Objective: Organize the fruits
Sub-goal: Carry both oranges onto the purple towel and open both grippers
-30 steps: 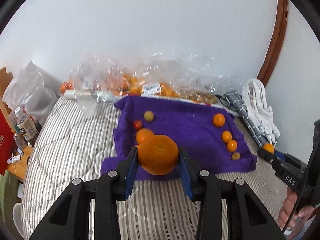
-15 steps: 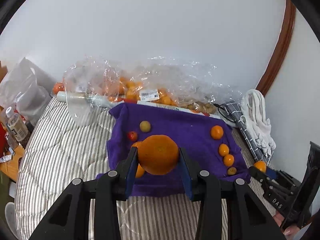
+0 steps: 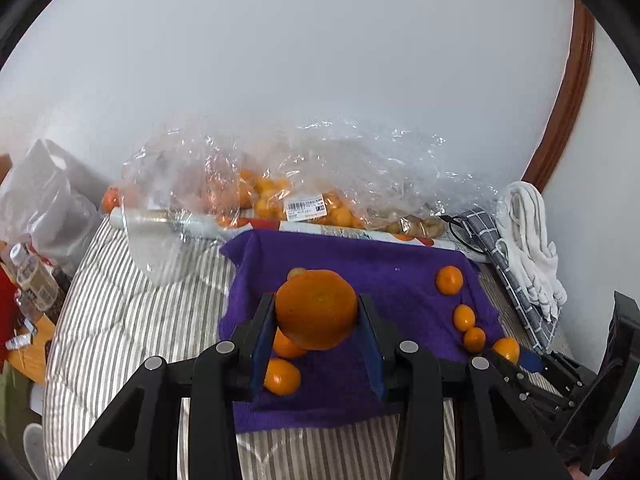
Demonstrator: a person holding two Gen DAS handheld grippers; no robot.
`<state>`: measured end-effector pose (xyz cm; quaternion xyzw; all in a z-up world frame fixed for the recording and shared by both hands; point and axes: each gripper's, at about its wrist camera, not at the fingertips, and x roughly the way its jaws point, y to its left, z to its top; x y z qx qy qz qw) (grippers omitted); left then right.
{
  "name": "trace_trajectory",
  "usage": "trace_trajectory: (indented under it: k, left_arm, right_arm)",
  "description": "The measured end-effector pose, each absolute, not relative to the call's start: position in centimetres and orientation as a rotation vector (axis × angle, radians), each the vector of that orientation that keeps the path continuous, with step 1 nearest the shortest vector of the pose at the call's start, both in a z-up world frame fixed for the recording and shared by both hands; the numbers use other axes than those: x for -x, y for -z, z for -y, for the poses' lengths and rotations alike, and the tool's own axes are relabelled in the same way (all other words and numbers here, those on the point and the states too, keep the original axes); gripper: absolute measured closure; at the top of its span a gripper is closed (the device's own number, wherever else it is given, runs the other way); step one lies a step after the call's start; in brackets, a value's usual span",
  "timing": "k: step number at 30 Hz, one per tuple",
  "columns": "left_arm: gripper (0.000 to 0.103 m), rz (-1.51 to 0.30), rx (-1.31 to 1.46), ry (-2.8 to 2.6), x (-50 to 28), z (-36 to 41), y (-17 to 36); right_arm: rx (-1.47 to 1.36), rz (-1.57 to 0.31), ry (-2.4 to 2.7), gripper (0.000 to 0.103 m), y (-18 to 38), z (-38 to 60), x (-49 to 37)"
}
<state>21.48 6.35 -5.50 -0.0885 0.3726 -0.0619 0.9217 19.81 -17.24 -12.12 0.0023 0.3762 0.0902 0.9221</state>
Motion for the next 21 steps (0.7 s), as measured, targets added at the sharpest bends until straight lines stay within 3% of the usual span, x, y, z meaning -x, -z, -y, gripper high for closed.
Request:
trace_trajectory:
  k: [7,21]
  left_arm:
    - [0.065,-0.792,0.17,0.116,-25.2,-5.3,6.4]
    - [0.065,-0.946,0.148,0.135,-30.7,-3.4,13.4]
  right_arm:
    - [0.0,-0.8,-0.216,0.069,13.6,16.2,-22.1]
    - [0.025,-0.885,-0.21,0.069,17.8,15.5,-24.5]
